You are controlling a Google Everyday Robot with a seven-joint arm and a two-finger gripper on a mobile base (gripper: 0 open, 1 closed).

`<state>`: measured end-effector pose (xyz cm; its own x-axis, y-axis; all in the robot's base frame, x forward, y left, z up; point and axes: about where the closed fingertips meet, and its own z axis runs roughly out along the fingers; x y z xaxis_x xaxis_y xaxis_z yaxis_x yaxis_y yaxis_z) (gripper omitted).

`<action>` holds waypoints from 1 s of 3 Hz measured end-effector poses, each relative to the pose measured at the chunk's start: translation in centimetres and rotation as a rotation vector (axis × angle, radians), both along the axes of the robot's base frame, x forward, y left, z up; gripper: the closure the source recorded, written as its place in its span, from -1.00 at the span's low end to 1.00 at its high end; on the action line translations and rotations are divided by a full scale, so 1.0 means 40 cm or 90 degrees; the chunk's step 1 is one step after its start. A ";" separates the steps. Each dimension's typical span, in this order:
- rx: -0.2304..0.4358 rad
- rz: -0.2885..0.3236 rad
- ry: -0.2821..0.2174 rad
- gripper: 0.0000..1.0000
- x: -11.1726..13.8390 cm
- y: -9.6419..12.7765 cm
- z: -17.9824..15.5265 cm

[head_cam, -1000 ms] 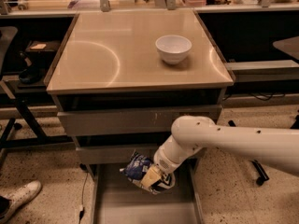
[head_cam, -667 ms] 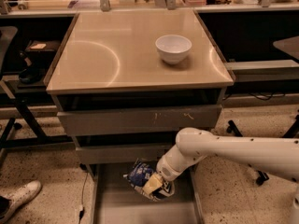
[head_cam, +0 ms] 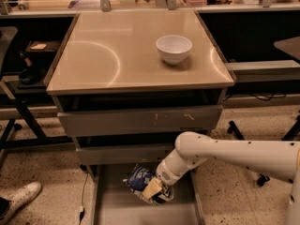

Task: Place blue chip bag into bottom drawer

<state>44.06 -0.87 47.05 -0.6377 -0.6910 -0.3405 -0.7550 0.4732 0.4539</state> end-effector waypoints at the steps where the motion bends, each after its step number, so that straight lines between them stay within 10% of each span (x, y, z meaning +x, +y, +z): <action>1: 0.017 -0.019 0.022 1.00 -0.001 0.009 -0.081; 3: 0.059 -0.081 0.076 1.00 0.025 0.022 -0.342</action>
Offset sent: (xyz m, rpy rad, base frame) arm 0.0255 -0.0021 -0.1615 0.0974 0.0957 -0.1713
